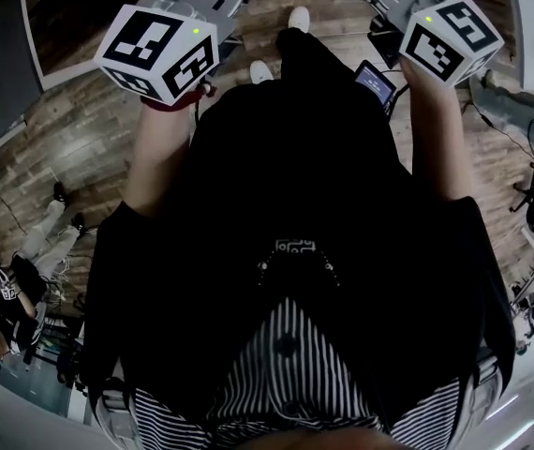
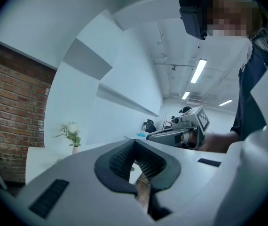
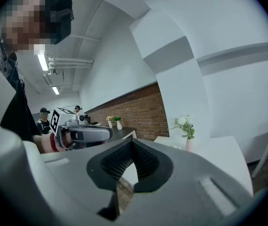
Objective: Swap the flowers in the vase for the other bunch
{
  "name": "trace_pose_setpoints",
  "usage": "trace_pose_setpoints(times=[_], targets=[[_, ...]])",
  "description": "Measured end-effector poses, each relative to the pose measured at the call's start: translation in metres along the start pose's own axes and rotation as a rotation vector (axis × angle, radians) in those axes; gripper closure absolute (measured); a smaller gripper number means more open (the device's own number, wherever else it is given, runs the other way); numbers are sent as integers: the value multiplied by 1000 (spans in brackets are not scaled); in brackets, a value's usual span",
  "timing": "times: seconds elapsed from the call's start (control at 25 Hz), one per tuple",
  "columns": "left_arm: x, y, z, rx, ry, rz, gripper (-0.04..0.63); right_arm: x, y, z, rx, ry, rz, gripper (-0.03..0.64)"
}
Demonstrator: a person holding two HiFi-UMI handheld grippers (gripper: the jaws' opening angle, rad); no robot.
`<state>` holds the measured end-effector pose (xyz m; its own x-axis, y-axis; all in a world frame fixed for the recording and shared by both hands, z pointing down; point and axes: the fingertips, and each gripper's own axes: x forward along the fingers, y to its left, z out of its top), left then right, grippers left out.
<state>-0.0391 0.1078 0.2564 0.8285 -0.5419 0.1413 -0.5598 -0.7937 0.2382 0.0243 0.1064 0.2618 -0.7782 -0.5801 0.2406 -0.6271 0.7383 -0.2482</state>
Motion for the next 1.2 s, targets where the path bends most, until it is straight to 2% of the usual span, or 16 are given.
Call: trace_pose_setpoints(times=[0.24, 0.48, 0.76, 0.96, 1.2], targets=[[13, 43, 11, 1, 1, 54, 589, 47, -14, 5, 9, 21, 47, 612], [38, 80, 23, 14, 0, 106, 589, 79, -48, 22, -4, 21, 109, 612], [76, 124, 57, 18, -14, 172, 589, 112, -107, 59, -9, 27, 170, 612], [90, 159, 64, -19, -8, 233, 589, 137, -141, 71, 13, 34, 207, 612], [132, 187, 67, -38, 36, 279, 589, 153, -197, 74, 59, 59, 248, 612]])
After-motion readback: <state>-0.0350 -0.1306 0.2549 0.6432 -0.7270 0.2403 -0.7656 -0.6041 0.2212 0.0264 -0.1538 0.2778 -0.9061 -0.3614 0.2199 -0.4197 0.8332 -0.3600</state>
